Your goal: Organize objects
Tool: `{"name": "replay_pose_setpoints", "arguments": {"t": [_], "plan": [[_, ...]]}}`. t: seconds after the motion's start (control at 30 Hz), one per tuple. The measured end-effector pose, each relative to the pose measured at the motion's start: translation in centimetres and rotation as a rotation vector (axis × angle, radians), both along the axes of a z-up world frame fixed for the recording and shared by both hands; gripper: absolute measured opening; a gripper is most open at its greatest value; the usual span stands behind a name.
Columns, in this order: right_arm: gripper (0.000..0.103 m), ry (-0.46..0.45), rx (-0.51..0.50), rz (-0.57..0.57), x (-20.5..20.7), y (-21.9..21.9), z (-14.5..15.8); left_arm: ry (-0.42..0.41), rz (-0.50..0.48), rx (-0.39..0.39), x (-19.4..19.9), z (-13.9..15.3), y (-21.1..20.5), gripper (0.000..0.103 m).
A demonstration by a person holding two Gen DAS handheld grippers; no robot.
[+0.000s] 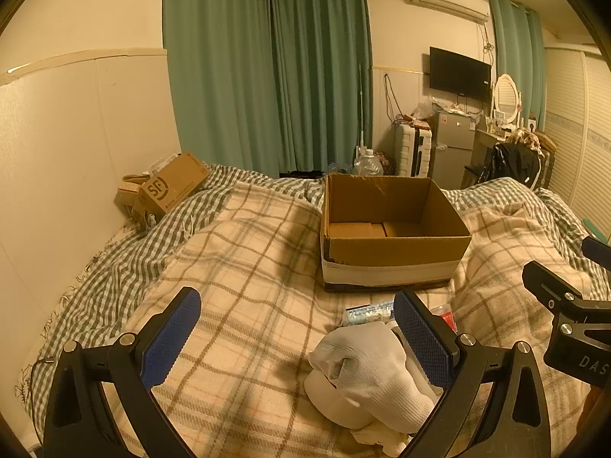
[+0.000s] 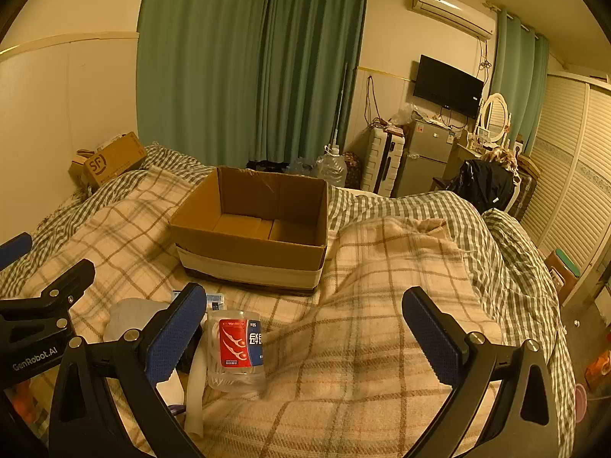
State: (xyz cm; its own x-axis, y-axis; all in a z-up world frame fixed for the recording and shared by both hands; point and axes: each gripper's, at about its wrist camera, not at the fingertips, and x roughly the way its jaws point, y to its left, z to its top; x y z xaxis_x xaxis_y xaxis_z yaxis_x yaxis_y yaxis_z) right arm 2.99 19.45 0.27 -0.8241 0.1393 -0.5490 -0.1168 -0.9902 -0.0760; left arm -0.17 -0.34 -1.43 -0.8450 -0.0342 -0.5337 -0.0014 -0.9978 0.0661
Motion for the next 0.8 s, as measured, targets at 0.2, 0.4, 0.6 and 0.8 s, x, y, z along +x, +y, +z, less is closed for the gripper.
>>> {"name": "replay_pose_setpoints", "arguments": {"t": [0.2,0.4,0.6,0.8], "plan": [[0.103,-0.003,0.001,0.003,-0.03,0.03,-0.11,-0.001,0.001,0.000,-0.01,-0.04,0.03,0.103],[0.103,-0.003,0.001,0.003,-0.06,0.03,-0.16,-0.003,-0.005,-0.002,-0.04,-0.08,0.07,0.103],[0.103,-0.008,0.008,-0.001,-0.03,-0.11,-0.14,-0.011,-0.004,0.000,0.07,-0.29,0.02,0.103],[0.103,-0.008,0.008,-0.006,0.12,-0.04,-0.13,-0.027,-0.009,-0.001,0.21,-0.69,0.19,0.103]]}}
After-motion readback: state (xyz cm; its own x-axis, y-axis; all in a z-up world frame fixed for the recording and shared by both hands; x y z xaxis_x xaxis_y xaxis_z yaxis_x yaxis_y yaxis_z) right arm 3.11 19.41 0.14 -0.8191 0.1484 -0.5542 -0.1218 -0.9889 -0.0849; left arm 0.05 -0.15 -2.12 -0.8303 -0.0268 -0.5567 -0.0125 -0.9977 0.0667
